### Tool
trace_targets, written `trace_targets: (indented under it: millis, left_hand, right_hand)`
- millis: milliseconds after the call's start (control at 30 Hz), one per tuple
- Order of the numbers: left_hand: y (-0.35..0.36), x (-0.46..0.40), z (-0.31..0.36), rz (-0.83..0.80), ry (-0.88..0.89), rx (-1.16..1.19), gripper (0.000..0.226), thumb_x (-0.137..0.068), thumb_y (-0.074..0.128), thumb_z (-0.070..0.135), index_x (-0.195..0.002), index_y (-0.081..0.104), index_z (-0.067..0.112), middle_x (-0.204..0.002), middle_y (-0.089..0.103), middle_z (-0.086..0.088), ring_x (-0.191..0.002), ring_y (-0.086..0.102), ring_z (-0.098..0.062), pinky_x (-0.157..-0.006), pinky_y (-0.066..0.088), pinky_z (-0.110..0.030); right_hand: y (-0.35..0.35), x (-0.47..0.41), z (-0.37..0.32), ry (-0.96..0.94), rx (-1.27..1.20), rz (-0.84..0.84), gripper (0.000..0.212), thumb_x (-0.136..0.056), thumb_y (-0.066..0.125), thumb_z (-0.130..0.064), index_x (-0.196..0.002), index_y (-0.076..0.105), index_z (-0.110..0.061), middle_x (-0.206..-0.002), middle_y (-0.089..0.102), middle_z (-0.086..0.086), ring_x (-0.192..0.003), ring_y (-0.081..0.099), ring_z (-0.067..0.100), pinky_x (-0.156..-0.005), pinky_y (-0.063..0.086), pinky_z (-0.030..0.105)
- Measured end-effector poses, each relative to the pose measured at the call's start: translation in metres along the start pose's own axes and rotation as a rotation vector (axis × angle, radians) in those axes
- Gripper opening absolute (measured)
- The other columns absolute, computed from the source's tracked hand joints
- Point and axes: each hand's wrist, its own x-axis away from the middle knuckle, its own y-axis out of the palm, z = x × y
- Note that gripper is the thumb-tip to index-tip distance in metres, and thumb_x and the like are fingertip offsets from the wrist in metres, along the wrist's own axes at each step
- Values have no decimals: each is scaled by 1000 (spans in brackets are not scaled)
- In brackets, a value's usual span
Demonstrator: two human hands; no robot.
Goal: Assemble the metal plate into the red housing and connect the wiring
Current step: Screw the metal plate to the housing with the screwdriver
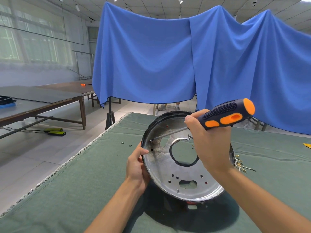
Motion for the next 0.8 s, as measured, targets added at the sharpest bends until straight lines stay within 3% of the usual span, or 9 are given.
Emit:
trace_targets:
  millis: [133,267,333,467,567,667,800]
  left_hand:
    - [2,1,1,-16,10,-7,45,-57,60,18,-100,70,10,-90,70,-13,-80,67,-28,-73,56,-39]
    - [4,3,2,8,-23,17,44,-55,60,18,-97,68,9,-80,71,-10,-68,68,-25,-62,57,-33]
    - [5,3,2,29,-40,35,42,-52,60,18,-93,68,10,-77,71,-9,-65,68,-25,-62,57,-34]
    - [8,4,4,78,-77,49,48,-47,62,17,-95,67,11,-71,70,-10,-59,66,-25,-56,56,-32]
    - [8,2,6,121,-134,43,34,-45,63,16,-77,67,5,-62,66,-10,-53,62,-25,-56,53,-31]
    - [9,3,6,170,-242,42,19,-51,61,15,-63,67,2,-68,61,-14,-62,57,-30,-70,48,-39]
    - [15,8,2,145,-340,11,21,-57,58,15,-72,65,1,-75,60,-17,-67,57,-32,-71,48,-39]
  right_hand:
    - [3,-2,-4,29,33,-49,23,-73,59,-6,-54,49,-15,-44,43,-12,-44,39,6,-44,35,16]
    - [8,-8,-9,26,152,-117,22,-74,61,-8,-60,48,3,-53,44,18,-49,37,20,-45,36,31]
    - [13,-13,-14,9,253,-149,24,-74,61,-8,-59,45,3,-56,45,22,-52,37,30,-48,40,40]
    - [28,-28,-22,-56,483,-216,36,-68,60,-16,-53,28,-9,-44,26,1,-47,21,14,-43,27,30]
    - [40,-38,-24,-49,601,-232,43,-67,59,-21,-49,20,-13,-40,20,-2,-47,21,17,-37,21,23]
    - [50,-46,-21,11,685,-256,43,-68,59,-23,-48,23,-14,-38,22,-3,-44,21,17,-38,20,23]
    - [54,-57,-17,90,747,-269,37,-70,61,-26,-50,32,-16,-45,35,-4,-45,31,17,-45,24,26]
